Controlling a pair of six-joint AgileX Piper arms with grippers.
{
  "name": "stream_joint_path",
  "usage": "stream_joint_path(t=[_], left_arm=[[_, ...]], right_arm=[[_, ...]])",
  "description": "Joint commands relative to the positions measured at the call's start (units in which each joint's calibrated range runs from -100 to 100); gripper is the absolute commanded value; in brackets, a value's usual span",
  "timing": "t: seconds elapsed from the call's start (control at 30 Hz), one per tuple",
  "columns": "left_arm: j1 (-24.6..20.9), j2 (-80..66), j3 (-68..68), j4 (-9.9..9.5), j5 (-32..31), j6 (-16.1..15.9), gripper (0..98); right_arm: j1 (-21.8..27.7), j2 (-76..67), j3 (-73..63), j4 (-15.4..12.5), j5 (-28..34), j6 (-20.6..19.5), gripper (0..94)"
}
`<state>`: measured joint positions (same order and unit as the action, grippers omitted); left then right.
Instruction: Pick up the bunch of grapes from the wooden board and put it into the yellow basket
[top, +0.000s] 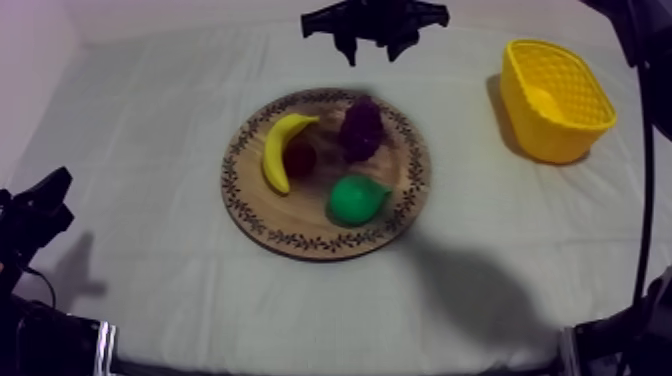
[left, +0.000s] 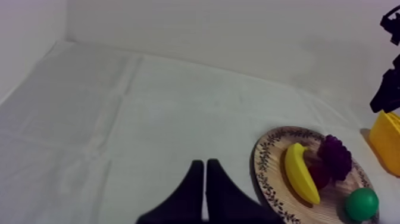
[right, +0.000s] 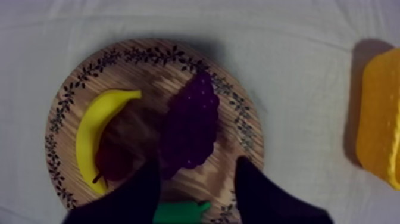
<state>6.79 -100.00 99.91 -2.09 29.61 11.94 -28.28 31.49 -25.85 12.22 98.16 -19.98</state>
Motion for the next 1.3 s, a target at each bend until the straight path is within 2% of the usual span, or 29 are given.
stream_joint_path(t=[0.0,0.27,0.8,1.27], left_arm=[[-0.02,0.00,-0.02,0.01,0.06,0.00,0.1],[-0.02,0.00,-0.02,0.01,0.06,0.00,0.1],[-0.02,0.00,-0.02,0.01,0.06,0.00,0.1],[-0.02,0.00,-0.02,0.01,0.06,0.00,0.1]], right_arm=[[-0.14,0.08,0.39,0.01,-0.08,0.16,51.9],[0.11,0.09,4.34,-0.46,-2.08,-0.13,60.8],[1.23,1.82,15.19,-2.62,-17.56,-2.66,63.2],[0.83,8.17,14.14,-2.73,-23.26,-4.17,66.2]])
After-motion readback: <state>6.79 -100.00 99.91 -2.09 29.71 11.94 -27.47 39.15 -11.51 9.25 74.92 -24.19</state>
